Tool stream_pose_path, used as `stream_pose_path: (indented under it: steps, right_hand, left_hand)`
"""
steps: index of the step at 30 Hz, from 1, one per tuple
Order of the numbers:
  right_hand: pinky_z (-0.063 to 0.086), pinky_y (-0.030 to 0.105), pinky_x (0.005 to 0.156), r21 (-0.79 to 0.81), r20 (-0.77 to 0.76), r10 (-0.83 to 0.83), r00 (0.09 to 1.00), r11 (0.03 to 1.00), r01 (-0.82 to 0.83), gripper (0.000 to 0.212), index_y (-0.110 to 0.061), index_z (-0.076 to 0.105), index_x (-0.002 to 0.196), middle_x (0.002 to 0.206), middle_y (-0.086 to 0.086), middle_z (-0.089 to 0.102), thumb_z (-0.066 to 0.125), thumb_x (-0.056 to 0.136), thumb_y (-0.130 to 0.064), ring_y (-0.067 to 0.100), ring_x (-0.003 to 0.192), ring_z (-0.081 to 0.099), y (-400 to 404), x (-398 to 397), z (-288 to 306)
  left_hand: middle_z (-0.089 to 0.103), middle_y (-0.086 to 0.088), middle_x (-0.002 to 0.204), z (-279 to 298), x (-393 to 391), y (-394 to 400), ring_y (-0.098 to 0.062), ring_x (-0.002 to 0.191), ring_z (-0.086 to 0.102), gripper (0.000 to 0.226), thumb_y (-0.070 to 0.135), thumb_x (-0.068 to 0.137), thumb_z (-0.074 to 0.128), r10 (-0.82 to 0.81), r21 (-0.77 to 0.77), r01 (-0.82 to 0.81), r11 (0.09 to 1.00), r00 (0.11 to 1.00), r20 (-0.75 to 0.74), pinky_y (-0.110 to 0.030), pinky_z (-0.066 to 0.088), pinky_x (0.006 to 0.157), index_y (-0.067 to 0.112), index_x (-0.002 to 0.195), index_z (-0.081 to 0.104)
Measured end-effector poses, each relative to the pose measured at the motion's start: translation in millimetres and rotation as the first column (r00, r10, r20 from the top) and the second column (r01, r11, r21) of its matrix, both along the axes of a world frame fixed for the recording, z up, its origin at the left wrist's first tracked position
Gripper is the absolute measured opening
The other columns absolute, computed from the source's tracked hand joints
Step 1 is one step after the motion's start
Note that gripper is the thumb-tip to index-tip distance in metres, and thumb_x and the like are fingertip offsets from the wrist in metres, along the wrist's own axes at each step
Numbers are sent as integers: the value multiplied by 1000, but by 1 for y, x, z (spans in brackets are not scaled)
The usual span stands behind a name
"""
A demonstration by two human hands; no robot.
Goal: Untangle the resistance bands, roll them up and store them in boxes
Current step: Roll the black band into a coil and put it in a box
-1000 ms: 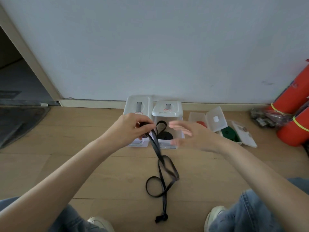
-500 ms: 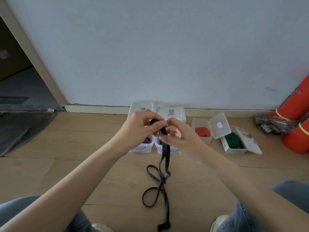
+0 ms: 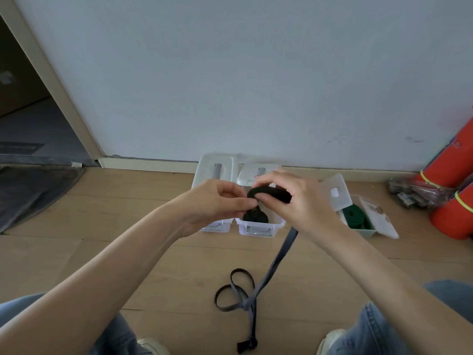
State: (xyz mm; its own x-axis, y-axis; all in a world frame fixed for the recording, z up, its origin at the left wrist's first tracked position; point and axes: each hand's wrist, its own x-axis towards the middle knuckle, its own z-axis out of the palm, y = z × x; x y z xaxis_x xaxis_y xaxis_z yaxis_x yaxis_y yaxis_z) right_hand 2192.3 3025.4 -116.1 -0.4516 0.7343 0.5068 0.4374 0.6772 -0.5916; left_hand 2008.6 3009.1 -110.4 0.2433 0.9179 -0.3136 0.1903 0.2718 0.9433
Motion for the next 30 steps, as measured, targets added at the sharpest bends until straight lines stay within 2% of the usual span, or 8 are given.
stream_pose_path:
  steps: [3,8,12,17,20,24,27,30]
  right_hand:
    - [41,12,66,54,4,-42,999,998,42,7,-11,68,89,86,1,65,68,82,-11,9,78,55,-2,-2,2]
    - [46,12,69,-279,-20,62,998,958,-65,36,-22,62,108,97,-1,63,77,76,-16,8,76,61,-3,-3,0]
    - [52,20,69,-260,-137,-52,989,966,15,25,-27,59,87,86,-4,68,78,73,-17,12,75,66,-6,-3,0]
    - [43,14,71,-137,219,176,960,979,-149,25,-15,72,101,92,-1,62,71,79,-3,8,80,59,-4,0,0]
    - [45,23,77,-152,337,189,922,978,-144,28,-16,71,104,102,0,47,67,81,1,19,86,58,-6,-3,-2]
    - [51,21,79,-407,-5,31,1000,913,-30,29,-19,64,101,95,0,61,73,77,-5,12,84,64,-2,0,1]
    - [52,19,68,-614,-229,-140,963,788,-31,28,-14,58,91,86,2,70,78,72,-11,14,74,70,-1,1,3]
    - [58,30,70,-650,-305,-148,941,754,-92,27,-10,59,95,82,7,72,77,74,-9,23,71,71,-7,-5,-1]
  left_hand:
    - [73,-5,87,1,1,-1,-13,85,67,30,26,60,76,-30,-22,33,999,991,130,-22,52,90,15,88,73]
    - [57,-17,98,-6,-7,6,-25,96,51,18,18,75,70,90,-75,-77,994,979,184,-37,40,101,3,86,70]
    - [69,-10,99,-9,-9,6,-16,95,63,26,19,66,72,67,-124,-36,992,965,255,-22,52,87,5,88,73]
    - [73,5,88,-4,-10,-2,2,83,64,15,11,79,71,-193,8,199,980,960,-204,-3,43,67,19,92,73]
    - [71,7,72,-4,-2,-6,1,68,61,12,12,78,73,-213,52,239,970,930,-300,-5,42,62,19,87,75]
    - [74,-3,79,-5,-2,-4,-11,75,66,8,20,77,75,14,201,32,979,974,-224,-10,47,66,23,85,76]
    - [74,-10,89,-6,2,-4,-26,92,68,12,22,78,73,173,174,-164,971,984,-36,-30,51,88,21,91,76]
    - [72,-14,98,-5,8,-5,-33,102,64,10,20,81,69,243,74,-253,965,962,124,-50,40,104,17,86,77]
